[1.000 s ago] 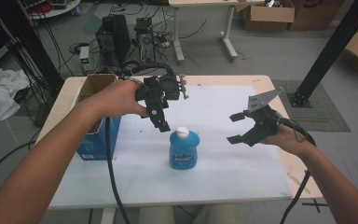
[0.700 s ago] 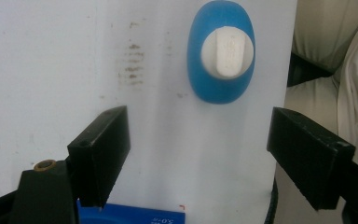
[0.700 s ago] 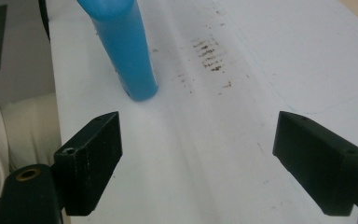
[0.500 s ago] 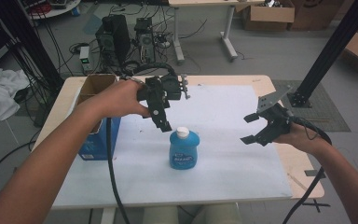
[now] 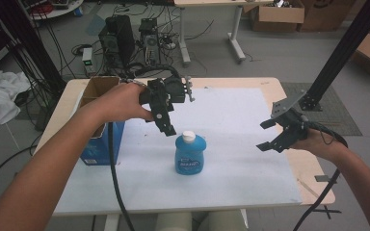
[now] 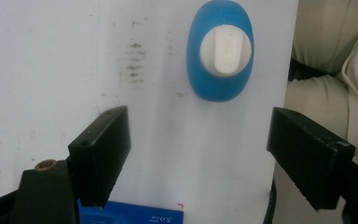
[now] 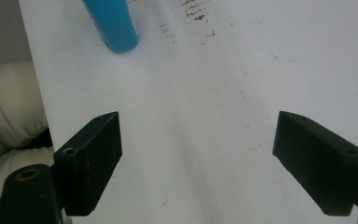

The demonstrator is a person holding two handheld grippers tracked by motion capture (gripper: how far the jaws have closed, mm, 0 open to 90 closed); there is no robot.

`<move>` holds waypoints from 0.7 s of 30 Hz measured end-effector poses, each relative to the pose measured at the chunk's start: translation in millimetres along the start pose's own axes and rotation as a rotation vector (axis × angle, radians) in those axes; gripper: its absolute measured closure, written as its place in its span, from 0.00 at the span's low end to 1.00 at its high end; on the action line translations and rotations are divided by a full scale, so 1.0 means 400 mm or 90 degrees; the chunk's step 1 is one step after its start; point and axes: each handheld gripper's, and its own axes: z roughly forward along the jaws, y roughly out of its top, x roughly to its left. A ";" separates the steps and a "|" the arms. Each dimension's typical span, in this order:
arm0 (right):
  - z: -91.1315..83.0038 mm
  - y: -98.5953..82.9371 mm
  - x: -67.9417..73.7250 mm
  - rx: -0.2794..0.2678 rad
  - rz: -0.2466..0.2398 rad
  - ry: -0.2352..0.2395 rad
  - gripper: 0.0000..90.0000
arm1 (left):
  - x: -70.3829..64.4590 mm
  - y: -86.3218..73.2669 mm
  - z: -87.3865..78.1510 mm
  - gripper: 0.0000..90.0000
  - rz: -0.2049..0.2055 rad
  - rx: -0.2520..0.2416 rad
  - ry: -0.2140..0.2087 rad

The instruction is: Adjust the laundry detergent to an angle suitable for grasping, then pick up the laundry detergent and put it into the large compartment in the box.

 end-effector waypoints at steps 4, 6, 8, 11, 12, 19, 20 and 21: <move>-0.001 0.004 0.000 0.013 -0.001 -0.004 0.17 | 0.004 -0.001 0.000 0.25 0.001 0.000 -0.001; -0.004 0.005 -0.001 0.016 -0.004 -0.005 0.17 | 0.005 0.000 0.000 0.25 0.001 0.001 -0.002; -0.008 0.005 0.000 0.016 -0.002 -0.007 0.17 | 0.004 0.001 0.001 0.24 0.001 0.002 -0.003; -0.008 0.002 0.001 0.017 -0.003 -0.008 0.17 | 0.002 0.004 0.002 0.25 0.003 0.002 -0.002; -0.009 0.002 0.002 0.019 -0.002 -0.009 0.17 | 0.001 0.005 0.002 0.24 0.004 0.001 -0.003; -0.008 0.000 0.002 0.016 -0.003 -0.010 0.18 | 0.001 0.009 0.002 0.24 0.003 0.001 -0.001; -0.008 0.001 0.002 0.016 -0.004 -0.011 0.18 | 0.000 0.010 0.002 0.24 0.004 0.001 -0.001; -0.008 0.001 0.001 0.014 -0.005 -0.012 0.17 | -0.001 0.010 0.002 0.24 0.004 0.001 0.000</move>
